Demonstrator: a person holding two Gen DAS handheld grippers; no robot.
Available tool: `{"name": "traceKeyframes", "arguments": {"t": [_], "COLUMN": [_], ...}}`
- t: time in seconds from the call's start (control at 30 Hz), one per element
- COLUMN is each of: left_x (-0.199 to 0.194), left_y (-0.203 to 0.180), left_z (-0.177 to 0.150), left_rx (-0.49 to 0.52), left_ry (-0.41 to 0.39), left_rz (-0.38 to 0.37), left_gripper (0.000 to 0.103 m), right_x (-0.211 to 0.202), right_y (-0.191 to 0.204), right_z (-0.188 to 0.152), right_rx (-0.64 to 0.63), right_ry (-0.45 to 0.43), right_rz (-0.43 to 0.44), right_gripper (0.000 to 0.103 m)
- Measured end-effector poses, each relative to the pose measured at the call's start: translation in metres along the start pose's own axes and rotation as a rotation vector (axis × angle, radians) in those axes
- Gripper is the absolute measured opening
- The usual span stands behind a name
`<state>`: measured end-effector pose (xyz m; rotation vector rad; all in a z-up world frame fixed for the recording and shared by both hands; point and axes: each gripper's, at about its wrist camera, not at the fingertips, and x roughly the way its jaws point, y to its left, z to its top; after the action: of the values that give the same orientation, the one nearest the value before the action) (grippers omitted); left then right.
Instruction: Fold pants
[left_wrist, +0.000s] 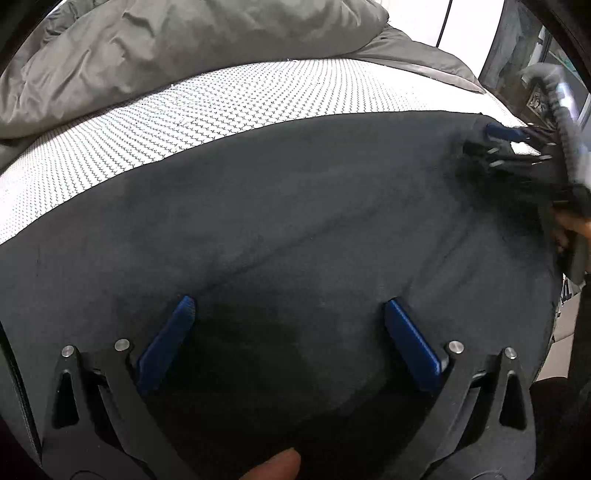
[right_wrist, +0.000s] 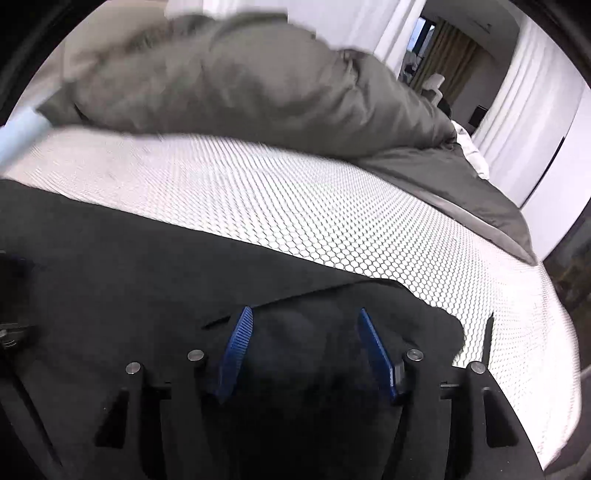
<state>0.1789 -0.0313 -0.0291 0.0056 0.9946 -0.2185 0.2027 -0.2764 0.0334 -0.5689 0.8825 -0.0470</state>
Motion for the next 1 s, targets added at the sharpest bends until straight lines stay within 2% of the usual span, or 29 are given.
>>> {"name": "traceKeyframes", "arguments": {"t": [0.03, 0.07, 0.13, 0.23, 0.3, 0.33, 0.4, 0.47, 0.5, 0.63, 0.7, 0.77, 0.8, 0.87, 0.9, 0.97, 1.0], "left_x": [0.000, 0.000, 0.001, 0.001, -0.001, -0.004, -0.014, -0.022, -0.024, -0.006, 0.011, 0.017, 0.015, 0.010, 0.006, -0.001, -0.006], "left_y": [0.000, 0.001, 0.001, 0.000, -0.002, -0.002, -0.005, -0.003, 0.002, 0.036, 0.060, 0.075, 0.078, 0.081, 0.086, 0.111, 0.126], "left_z": [0.000, 0.000, 0.000, 0.002, 0.006, 0.009, 0.020, 0.036, 0.044, 0.052, 0.047, 0.043, 0.042, 0.041, 0.039, 0.033, 0.029], "left_rx": [0.000, 0.001, 0.002, 0.001, -0.012, -0.017, -0.006, 0.005, -0.007, -0.123, -0.215, -0.276, -0.257, -0.198, -0.174, -0.180, -0.198], "left_ry": [-0.001, -0.002, 0.000, 0.011, 0.029, 0.035, 0.004, -0.043, -0.048, 0.020, 0.073, 0.073, 0.065, 0.054, 0.050, 0.059, 0.070], "left_rz": [0.000, 0.001, 0.002, 0.011, 0.033, 0.046, 0.066, 0.100, 0.123, 0.172, 0.214, 0.214, 0.224, 0.264, 0.288, 0.309, 0.314], "left_gripper": [0.102, 0.102, 0.102, 0.102, 0.102, 0.102, 0.102, 0.102, 0.102, 0.102, 0.102, 0.102, 0.102, 0.103, 0.103, 0.103, 0.103], "right_x": [0.014, 0.019, 0.023, 0.015, -0.003, -0.016, -0.040, -0.064, -0.071, -0.076, -0.050, -0.024, -0.018, -0.013, -0.013, -0.012, -0.009], "right_y": [-0.005, -0.017, -0.045, -0.069, -0.061, -0.050, -0.020, 0.020, 0.034, 0.099, 0.114, 0.138, 0.142, 0.127, 0.118, 0.106, 0.099], "right_z": [-0.001, -0.001, -0.008, -0.012, -0.011, -0.009, -0.007, -0.001, 0.002, 0.030, 0.050, 0.054, 0.053, 0.049, 0.046, 0.038, 0.035], "right_rx": [-0.026, 0.010, 0.150, 0.306, 0.282, 0.247, 0.180, 0.101, 0.089, 0.065, 0.025, -0.050, -0.064, -0.010, 0.010, 0.034, 0.062], "right_ry": [0.023, 0.026, 0.033, 0.009, -0.035, -0.062, -0.114, -0.179, -0.183, -0.142, -0.103, -0.018, -0.016, 0.004, 0.008, 0.018, 0.024], "right_rz": [-0.074, -0.082, -0.146, -0.077, -0.071, -0.028, 0.087, 0.188, 0.217, 0.397, 0.388, 0.278, 0.263, 0.322, 0.309, 0.274, 0.285], "right_gripper": [0.060, 0.059, 0.059, 0.061, 0.061, 0.064, 0.097, 0.099, 0.099, 0.099, 0.099, 0.098, 0.098, 0.099, 0.099, 0.100, 0.101]}}
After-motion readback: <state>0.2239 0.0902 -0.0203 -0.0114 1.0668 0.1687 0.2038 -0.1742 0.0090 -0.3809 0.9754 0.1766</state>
